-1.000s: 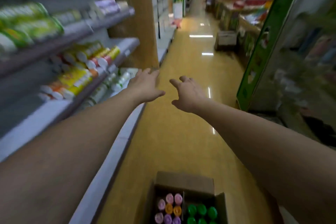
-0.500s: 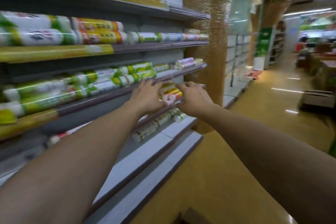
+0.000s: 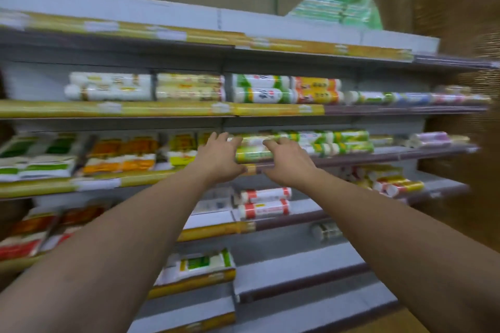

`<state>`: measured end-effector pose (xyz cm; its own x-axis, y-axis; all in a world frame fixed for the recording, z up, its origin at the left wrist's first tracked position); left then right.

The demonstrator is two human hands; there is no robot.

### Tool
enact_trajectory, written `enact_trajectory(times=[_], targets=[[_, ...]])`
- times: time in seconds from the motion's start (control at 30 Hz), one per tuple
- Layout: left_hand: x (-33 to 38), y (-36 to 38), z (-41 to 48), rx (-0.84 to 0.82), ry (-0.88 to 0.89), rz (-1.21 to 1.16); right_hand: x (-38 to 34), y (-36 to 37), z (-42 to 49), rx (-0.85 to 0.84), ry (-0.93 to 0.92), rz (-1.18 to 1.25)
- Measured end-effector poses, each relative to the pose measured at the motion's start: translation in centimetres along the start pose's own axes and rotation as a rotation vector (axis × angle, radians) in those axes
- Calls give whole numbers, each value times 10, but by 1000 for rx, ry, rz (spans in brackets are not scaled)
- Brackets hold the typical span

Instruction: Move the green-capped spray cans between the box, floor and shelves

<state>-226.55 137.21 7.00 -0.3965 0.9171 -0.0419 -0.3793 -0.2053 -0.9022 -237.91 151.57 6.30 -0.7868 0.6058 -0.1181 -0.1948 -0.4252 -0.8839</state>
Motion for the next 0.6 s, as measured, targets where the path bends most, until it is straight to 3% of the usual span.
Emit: enact_trajectory(times=[0.2, 0.6], targets=[[-133, -30, -99, -34, -157, 116, -154, 20, 5, 3, -147, 58], [-377, -63, -300, -124, -437, 113, -436, 102, -20, -172, -367, 131]])
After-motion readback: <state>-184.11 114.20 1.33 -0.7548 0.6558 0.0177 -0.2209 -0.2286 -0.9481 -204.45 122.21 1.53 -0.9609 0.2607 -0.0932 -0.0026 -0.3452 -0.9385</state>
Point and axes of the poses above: each hand's wrist, its own z-axis towards the middle knuckle, its own y-axis out of the palm, x = y × z, the point moved 1 cm from there along z, towards the middle knuckle, and after that the axes turned 8 degrees about y, right-handed, at the moved point
